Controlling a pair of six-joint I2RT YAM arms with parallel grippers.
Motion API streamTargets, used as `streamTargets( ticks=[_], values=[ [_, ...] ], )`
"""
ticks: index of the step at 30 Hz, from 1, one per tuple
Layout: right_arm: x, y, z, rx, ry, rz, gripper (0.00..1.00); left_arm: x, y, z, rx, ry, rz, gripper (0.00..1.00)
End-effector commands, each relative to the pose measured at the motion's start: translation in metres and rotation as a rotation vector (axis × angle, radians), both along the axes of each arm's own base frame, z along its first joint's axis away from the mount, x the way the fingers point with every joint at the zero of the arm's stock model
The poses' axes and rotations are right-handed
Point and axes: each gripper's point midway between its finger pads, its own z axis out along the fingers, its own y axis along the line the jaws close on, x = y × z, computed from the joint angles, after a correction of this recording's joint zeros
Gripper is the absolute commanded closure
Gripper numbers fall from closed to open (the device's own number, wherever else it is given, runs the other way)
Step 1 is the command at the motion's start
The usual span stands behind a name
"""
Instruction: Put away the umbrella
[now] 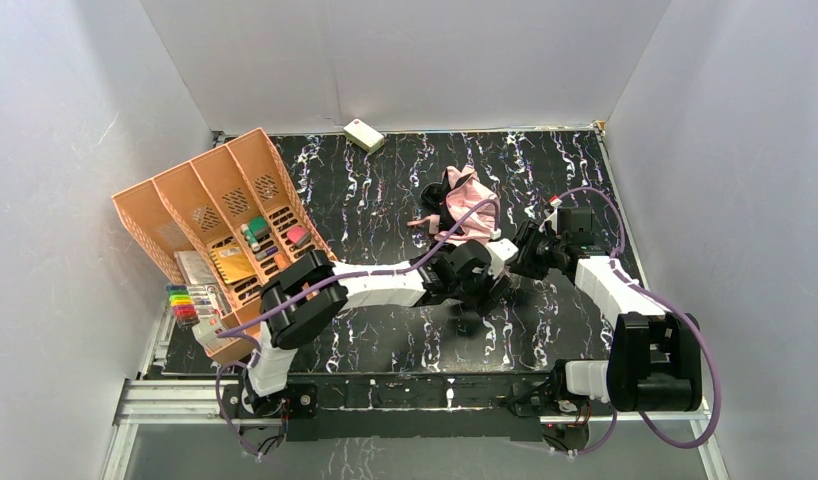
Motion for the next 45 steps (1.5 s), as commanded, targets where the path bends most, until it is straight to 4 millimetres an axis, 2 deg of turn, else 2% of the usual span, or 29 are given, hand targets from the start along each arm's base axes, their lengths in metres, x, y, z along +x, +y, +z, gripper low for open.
streamTargets(
  ticks=[1,4,9,14,26,32,37,41,45],
  values=[
    [0.009,0.002,0.011,0.018,-0.028,0.012,0.41,0.019,-0.016,0.012,-0.025,-0.084,0.025,0.43],
    [0.009,0.001,0.012,0.016,-0.027,0.012,0.41,0.027,-0.015,0.006,-0.006,-0.113,0.051,0.55],
    [0.009,0.000,0.011,0.014,-0.026,0.011,0.41,0.035,-0.014,0.008,0.001,-0.156,0.068,0.86],
    [0.009,-0.004,0.011,0.000,-0.028,-0.003,0.41,0.039,-0.008,0.022,0.000,-0.189,0.087,0.99],
    [0.012,-0.024,0.016,-0.086,-0.081,-0.096,0.38,0.024,0.002,0.138,-0.205,-0.225,0.074,1.00],
    [0.011,-0.024,0.021,-0.084,-0.110,-0.099,0.37,0.028,0.005,0.171,-0.263,-0.216,0.107,1.00],
    [0.007,-0.016,0.024,-0.044,-0.125,-0.066,0.35,0.047,0.003,0.198,-0.315,-0.214,0.139,1.00],
    [0.006,-0.014,0.028,-0.039,-0.149,-0.037,0.34,0.078,0.013,0.219,-0.350,-0.229,0.195,1.00],
    [0.006,-0.010,0.033,-0.033,-0.178,0.005,0.33,0.116,0.029,0.233,-0.372,-0.236,0.234,0.99]
  ],
)
